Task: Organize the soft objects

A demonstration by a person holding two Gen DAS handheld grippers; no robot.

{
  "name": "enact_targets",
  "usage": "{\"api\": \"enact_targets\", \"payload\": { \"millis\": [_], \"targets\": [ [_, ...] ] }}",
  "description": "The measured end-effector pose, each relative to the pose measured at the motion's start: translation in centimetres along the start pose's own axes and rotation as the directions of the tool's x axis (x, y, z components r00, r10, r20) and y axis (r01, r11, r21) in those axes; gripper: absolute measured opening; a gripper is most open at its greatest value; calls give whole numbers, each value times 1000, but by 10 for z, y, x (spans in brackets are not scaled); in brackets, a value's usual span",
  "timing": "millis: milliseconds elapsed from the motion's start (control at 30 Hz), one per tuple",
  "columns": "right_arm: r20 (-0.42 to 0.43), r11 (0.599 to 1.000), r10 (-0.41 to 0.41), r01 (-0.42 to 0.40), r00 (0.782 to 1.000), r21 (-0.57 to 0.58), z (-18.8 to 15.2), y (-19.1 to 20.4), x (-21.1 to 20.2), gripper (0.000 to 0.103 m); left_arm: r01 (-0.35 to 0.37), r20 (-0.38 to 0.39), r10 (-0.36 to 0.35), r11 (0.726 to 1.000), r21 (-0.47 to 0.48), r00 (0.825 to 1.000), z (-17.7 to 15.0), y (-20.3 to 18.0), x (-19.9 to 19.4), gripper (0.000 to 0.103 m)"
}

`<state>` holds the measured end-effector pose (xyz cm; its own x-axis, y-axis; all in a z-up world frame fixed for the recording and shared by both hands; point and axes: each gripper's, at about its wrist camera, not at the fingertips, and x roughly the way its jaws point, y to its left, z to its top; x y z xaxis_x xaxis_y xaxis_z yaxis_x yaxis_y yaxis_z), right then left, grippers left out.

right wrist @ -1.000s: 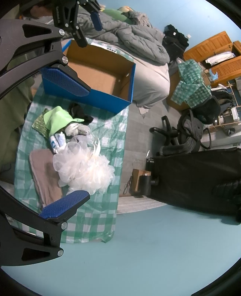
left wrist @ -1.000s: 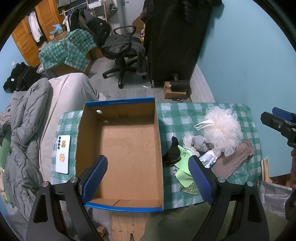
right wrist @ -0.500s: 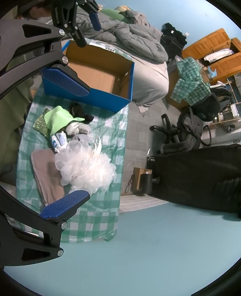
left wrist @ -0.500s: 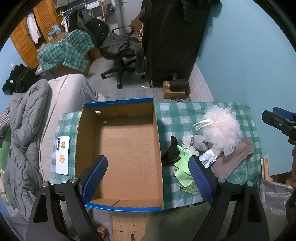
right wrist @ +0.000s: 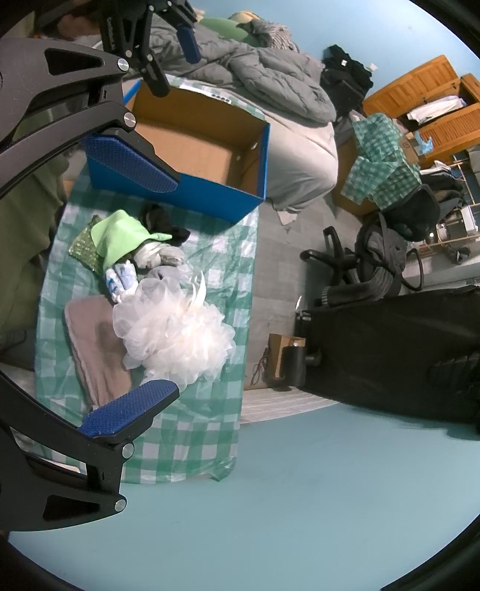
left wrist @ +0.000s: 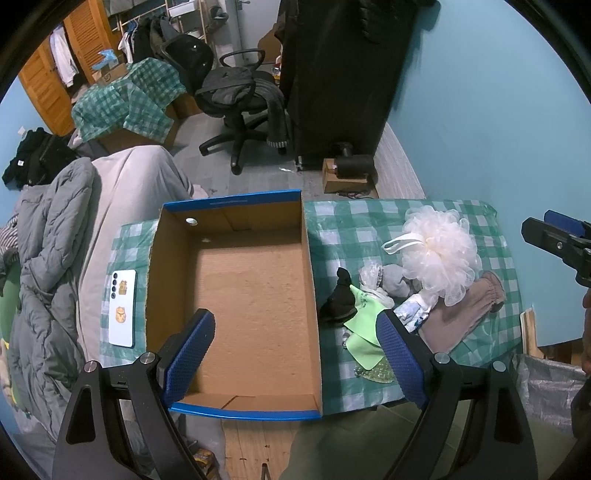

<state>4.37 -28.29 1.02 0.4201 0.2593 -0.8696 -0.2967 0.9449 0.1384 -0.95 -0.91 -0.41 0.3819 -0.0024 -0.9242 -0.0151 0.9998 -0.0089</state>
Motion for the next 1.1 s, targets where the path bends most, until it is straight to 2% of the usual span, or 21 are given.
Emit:
{"api": "enact_targets", "payload": {
  "millis": [500, 700, 1100],
  "targets": [
    [-3, 1000, 1, -1, 1000, 2, -1, -3, -1, 101, 1, 0, -1, 1000, 1, 1000, 0, -1, 0, 90],
    [-2, 1000, -2, 3, 1000, 9, -12, -12, -1, 101, 4, -2, -4, 1000, 14, 1000, 1, -8, -1, 90],
    [-14, 998, -38, 39, 999, 55, -13, -26, -9, 101, 54, -15, -53, 998, 44, 998, 12, -24, 5, 90]
  ]
}}
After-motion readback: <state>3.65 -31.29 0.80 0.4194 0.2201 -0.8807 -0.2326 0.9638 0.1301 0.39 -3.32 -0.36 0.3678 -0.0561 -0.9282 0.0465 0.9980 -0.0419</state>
